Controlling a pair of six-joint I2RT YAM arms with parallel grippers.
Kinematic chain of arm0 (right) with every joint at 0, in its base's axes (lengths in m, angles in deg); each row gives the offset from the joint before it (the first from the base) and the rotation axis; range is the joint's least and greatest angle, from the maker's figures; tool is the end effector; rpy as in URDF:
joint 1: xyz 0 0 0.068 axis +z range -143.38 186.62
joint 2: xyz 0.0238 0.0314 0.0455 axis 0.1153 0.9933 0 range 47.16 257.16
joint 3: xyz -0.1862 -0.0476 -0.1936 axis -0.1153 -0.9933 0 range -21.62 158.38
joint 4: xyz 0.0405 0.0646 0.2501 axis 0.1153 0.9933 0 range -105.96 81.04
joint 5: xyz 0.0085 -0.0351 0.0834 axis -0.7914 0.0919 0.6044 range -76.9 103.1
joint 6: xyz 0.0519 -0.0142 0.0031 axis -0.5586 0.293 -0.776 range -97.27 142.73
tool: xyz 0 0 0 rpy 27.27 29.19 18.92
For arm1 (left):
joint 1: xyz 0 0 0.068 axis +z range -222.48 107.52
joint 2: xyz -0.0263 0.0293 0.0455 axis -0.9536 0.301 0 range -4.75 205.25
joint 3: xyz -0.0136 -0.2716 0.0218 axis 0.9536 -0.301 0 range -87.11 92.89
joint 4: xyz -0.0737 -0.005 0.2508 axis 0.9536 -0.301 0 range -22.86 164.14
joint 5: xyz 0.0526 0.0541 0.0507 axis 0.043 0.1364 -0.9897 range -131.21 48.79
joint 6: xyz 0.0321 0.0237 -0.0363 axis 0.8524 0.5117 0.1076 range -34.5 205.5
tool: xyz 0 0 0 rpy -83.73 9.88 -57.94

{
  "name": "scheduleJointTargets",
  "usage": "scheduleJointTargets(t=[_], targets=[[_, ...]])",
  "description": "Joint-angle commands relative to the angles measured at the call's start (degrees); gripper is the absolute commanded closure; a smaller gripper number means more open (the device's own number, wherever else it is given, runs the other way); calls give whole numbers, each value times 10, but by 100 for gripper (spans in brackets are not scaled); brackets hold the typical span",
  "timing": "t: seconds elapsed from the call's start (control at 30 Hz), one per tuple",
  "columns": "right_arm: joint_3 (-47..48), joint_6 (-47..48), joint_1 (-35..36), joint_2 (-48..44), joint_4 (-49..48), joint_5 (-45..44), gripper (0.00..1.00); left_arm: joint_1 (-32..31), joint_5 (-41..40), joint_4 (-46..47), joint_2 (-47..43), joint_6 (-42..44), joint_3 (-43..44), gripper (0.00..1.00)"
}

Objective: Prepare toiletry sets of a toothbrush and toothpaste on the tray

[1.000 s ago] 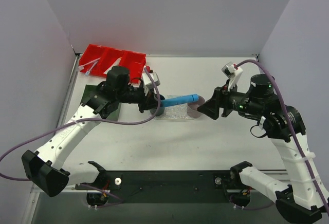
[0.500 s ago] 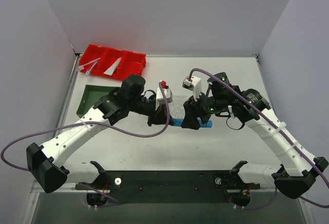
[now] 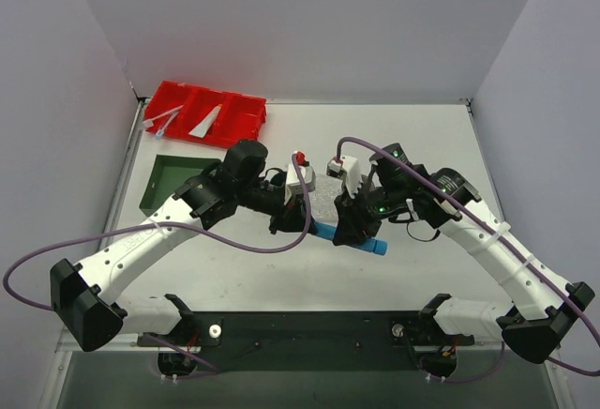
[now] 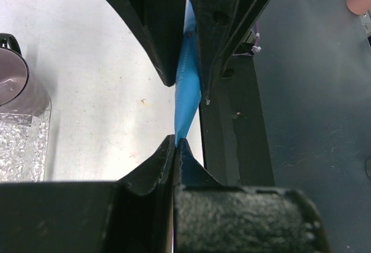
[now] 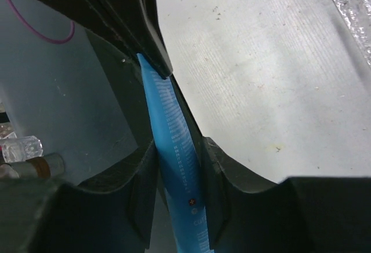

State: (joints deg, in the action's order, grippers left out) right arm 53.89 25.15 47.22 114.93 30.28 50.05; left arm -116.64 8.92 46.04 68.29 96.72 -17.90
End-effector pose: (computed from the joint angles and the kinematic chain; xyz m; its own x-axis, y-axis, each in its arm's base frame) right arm 0.1644 0.1692 0.3864 -0.4353 -0.4175 -0.7976 -0.8964 0.2832 0.3410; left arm 0.1772 -0.2102 0.3584 -0.1943 0.3625 -0.9115 0.9703 -0.0657 -0.2330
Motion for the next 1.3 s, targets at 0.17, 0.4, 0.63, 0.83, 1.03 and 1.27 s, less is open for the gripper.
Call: scheduleJointTargets(t=[0.17,0.4,0.63,0.83,1.03,1.27], targets=[[-22,-21,4,-20,-12,45,89,0,37,62,-5,-23,-2,100],[-36,-51,3,-29,-41,28,93,25,30,99,-9,-68,-14,53],[-69,-81,4,-67,-96,20,93,89,113,272,-41,-210,-85,21],[-88,-96,4,-98,-139,37,93,78,155,295,-24,-224,-85,16],[-132,-133,4,-144,-228,10,92,72,126,452,-37,-340,-136,14],[-210,-202,5,-190,-427,-39,91,50,-93,585,-126,-445,-260,13]])
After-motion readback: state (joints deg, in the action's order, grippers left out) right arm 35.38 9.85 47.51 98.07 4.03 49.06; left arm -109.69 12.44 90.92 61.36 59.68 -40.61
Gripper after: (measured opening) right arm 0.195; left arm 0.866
